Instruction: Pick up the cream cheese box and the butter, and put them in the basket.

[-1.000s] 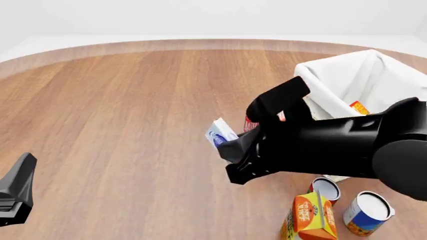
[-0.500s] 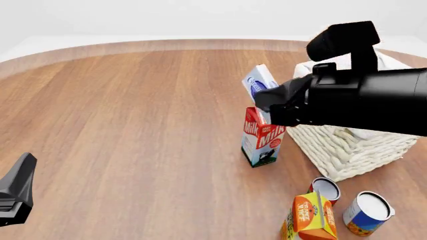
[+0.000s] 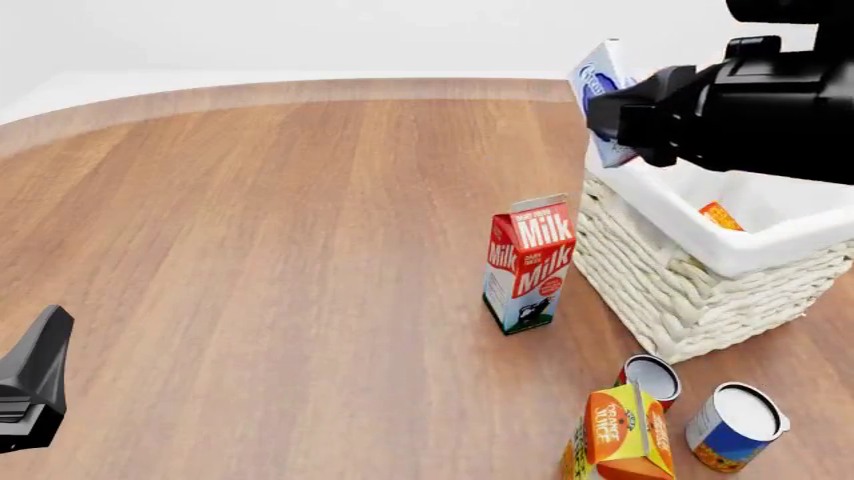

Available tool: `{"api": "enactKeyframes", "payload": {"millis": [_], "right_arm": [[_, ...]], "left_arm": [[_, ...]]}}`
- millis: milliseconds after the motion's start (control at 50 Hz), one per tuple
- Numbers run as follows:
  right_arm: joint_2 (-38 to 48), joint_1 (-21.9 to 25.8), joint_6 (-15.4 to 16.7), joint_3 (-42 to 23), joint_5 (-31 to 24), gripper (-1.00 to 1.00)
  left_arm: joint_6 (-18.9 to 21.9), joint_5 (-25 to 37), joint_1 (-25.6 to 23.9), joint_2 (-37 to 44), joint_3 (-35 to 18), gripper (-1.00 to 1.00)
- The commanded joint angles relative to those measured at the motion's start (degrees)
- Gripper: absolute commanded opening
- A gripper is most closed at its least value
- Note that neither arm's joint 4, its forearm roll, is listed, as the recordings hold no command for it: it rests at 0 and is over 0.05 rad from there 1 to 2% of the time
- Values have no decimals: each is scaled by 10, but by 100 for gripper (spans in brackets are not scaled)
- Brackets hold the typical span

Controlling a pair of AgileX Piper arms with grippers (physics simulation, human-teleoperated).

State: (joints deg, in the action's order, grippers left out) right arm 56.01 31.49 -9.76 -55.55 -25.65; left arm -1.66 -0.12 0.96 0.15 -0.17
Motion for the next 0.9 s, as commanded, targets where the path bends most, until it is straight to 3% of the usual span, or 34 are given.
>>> {"api": "enactKeyframes", "payload": {"millis": [20,480,900], "right_arm": [[2,-54,-1,-24,5,-100],[30,-171,3,-46,25,-100],[51,-235,-4,-31,59,-100]], "left_arm": [[0,0,0,0,0,100],[0,0,0,0,0,100],[0,0,0,0,0,100]]}}
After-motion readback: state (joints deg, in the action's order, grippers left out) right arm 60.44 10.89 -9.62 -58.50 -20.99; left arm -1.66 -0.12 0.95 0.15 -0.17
